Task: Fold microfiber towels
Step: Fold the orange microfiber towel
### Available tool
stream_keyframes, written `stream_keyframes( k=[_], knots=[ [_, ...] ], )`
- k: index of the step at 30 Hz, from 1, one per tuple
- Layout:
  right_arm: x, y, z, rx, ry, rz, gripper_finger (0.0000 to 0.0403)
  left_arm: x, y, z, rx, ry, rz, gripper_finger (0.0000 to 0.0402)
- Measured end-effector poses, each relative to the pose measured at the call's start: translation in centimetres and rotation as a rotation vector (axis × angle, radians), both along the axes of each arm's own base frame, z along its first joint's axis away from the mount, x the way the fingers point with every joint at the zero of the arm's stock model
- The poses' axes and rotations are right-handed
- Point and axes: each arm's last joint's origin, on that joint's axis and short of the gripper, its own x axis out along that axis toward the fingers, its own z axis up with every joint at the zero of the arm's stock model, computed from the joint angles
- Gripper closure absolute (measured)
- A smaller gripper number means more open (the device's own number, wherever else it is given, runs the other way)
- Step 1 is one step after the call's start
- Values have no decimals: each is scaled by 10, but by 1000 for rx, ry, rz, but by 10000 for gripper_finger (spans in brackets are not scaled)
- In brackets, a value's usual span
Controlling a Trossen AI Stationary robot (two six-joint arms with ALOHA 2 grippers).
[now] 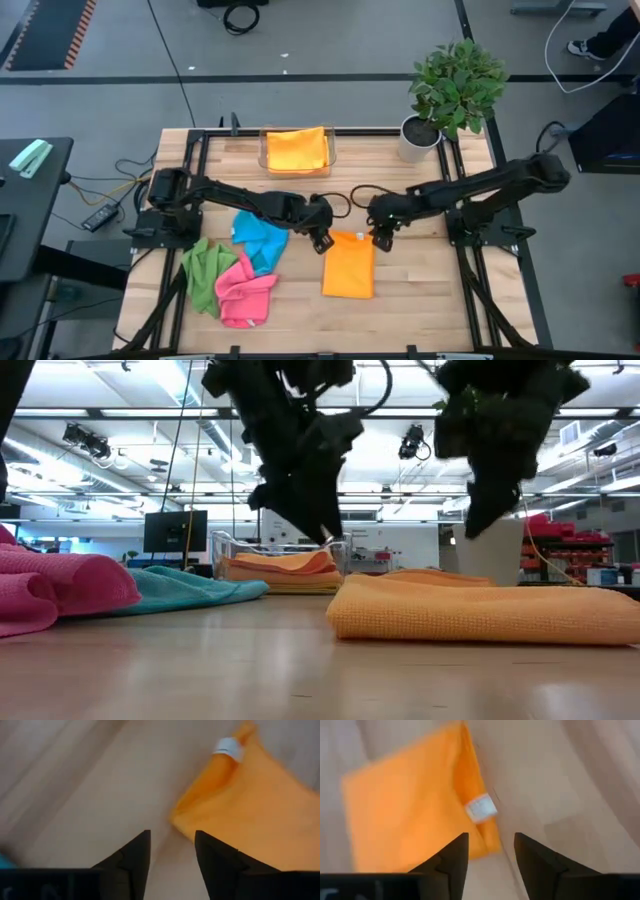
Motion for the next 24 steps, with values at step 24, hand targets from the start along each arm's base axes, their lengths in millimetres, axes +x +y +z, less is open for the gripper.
stream_keyframes(
  k=[24],
  knots=[
    [-11,20,-48,-64,-115,193,296,3,-102,-69,-68,-234,-328,393]
  ],
)
